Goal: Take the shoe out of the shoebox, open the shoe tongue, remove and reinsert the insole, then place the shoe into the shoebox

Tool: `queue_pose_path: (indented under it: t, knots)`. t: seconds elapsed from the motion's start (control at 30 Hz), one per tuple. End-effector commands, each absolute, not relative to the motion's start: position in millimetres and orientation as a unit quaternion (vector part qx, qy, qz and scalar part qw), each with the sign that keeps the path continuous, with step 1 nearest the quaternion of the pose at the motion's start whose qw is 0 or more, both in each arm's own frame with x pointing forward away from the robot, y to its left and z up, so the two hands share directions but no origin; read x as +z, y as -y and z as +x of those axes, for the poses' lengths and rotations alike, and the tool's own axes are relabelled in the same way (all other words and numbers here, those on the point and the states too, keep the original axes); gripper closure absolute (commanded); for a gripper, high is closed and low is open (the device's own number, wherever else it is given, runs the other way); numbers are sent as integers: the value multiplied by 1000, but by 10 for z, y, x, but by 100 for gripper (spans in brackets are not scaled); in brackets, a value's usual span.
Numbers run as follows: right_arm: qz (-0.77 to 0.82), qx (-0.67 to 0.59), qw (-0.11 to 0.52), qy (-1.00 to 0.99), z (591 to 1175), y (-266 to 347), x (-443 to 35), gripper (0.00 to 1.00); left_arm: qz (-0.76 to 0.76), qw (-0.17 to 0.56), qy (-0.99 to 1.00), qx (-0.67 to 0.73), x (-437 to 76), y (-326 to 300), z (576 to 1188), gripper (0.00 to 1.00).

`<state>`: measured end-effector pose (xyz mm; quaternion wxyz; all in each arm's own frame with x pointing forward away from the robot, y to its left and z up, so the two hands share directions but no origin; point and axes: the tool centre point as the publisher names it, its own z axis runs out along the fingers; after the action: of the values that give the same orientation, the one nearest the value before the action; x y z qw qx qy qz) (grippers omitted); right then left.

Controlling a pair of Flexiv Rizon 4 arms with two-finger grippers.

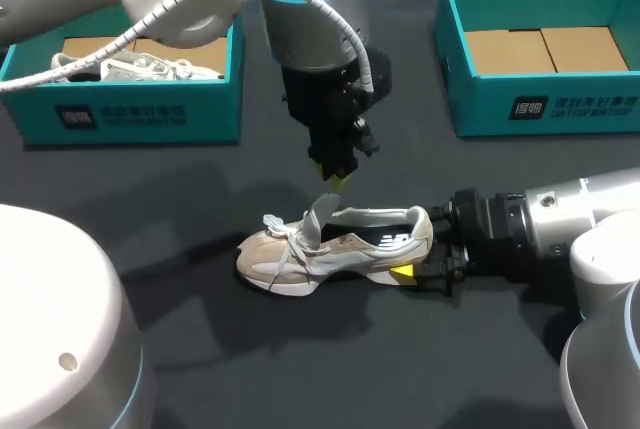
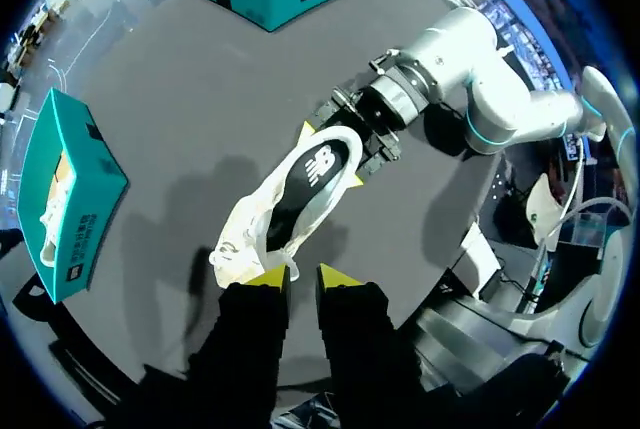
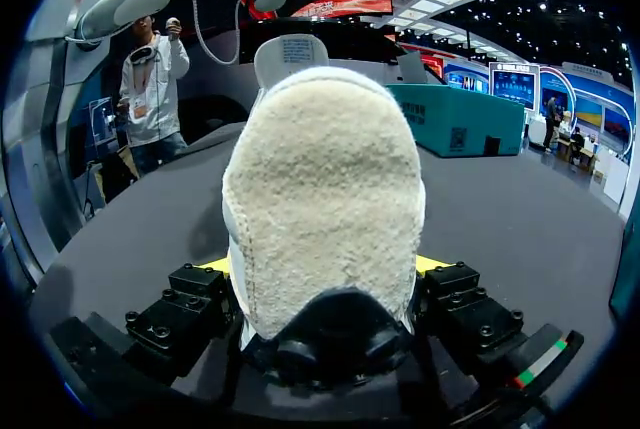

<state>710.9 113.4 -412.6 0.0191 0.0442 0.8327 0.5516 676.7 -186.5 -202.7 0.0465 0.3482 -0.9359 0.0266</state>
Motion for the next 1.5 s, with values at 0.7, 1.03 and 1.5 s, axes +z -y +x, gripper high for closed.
queue_pose_path:
  t: [0.7, 1.03, 1.5]
  knots:
    - [45, 550, 19, -834, 7114, -1144, -4130, 100, 70, 88, 991, 78, -2109, 2198, 6942, 100]
    - [45, 550, 19, -834, 7114, -1144, -4130, 100, 38, 93, 994, 53, -2628, 2399, 6932, 100]
    - [45, 550, 19, -834, 7114, -1144, -4130, 100, 31, 90, 994, 46, -2753, 2412, 6936, 100]
